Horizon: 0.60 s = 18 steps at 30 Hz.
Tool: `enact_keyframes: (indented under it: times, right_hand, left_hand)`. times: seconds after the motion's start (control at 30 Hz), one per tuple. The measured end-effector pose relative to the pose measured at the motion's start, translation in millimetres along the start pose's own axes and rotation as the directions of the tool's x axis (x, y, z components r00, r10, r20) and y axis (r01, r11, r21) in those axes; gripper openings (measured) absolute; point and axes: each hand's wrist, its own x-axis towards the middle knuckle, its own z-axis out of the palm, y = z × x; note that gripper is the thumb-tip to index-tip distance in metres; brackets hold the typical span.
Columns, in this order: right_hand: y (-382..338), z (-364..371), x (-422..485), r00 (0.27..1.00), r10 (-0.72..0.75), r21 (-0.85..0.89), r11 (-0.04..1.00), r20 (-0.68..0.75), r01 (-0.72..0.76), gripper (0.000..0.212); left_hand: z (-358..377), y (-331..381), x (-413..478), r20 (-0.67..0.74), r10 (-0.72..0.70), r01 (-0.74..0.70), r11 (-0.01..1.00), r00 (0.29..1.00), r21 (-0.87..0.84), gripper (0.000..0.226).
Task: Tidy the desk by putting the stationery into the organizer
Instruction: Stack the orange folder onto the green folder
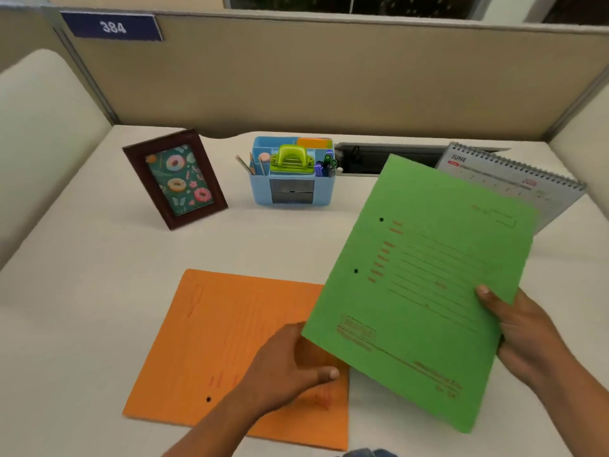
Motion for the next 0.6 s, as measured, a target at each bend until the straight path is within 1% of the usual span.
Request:
enact_keyframes:
  times: [0.03, 0.07, 0.1, 0.13, 0.2, 0.23, 0.3, 0.37, 0.43, 0.47, 0.6]
  right_hand:
    - [-2, -9, -1, 1.0, -0.001, -0.047, 0.999, -0.015, 0.001, 0.041]
    - [-4, -17, -3, 0.999, 0.001, -0.094, 0.996, -0.036, -0.005, 0.043]
    - [-5, -23, -5, 0.998, 0.003, -0.139, 0.99, -0.057, -0.011, 0.046]
    - [-6, -29, -7, 0.996, 0.004, -0.186, 0.982, -0.086, -0.02, 0.052]
    - [-5, -41, -9, 0.992, 0.006, -0.282, 0.958, -0.129, -0.043, 0.062]
    - [-4, -46, -9, 0.989, 0.008, -0.327, 0.943, -0.147, -0.056, 0.061]
    - [-1, -53, -9, 0.986, 0.005, -0.414, 0.907, -0.169, -0.076, 0.045]
    - [5, -57, -7, 0.982, 0.009, -0.467, 0.879, -0.187, -0.097, 0.036]
    - [10, -56, -2, 0.978, 0.008, -0.508, 0.854, -0.209, -0.115, 0.038]
    - [12, -54, 2, 0.976, 0.002, -0.525, 0.843, -0.218, -0.119, 0.039]
    - [20, -49, 25, 0.968, -0.049, -0.591, 0.799, -0.247, -0.11, 0.037]
  left_hand:
    - [3, -4, 7, -0.019, 0.085, -0.081, 0.983, 0.996, 0.163, 0.09]
    - [8, -6, 12, -0.013, 0.168, -0.156, 0.94, 0.986, 0.302, 0.09]
    - [15, -8, 16, 0.01, 0.22, -0.205, 0.891, 0.975, 0.406, 0.09]
    - [22, -6, 18, 0.032, 0.236, -0.223, 0.857, 0.971, 0.465, 0.092]
    - [41, -7, 17, 0.054, 0.186, -0.187, 0.834, 0.981, 0.519, 0.098]
    - [52, -11, 17, 0.029, 0.155, -0.147, 0.834, 0.987, 0.532, 0.102]
    - [64, -16, 14, -0.059, 0.129, -0.078, 0.841, 0.99, 0.535, 0.11]
    - [70, -25, 12, -0.104, 0.131, -0.055, 0.839, 0.986, 0.541, 0.108]
    - [72, -30, 12, -0.124, 0.14, -0.049, 0.833, 0.982, 0.552, 0.103]
    - [71, -29, 10, -0.132, 0.131, -0.036, 0.828, 0.983, 0.56, 0.105]
    - [77, -23, 6, -0.131, 0.063, 0.025, 0.817, 0.989, 0.576, 0.123]
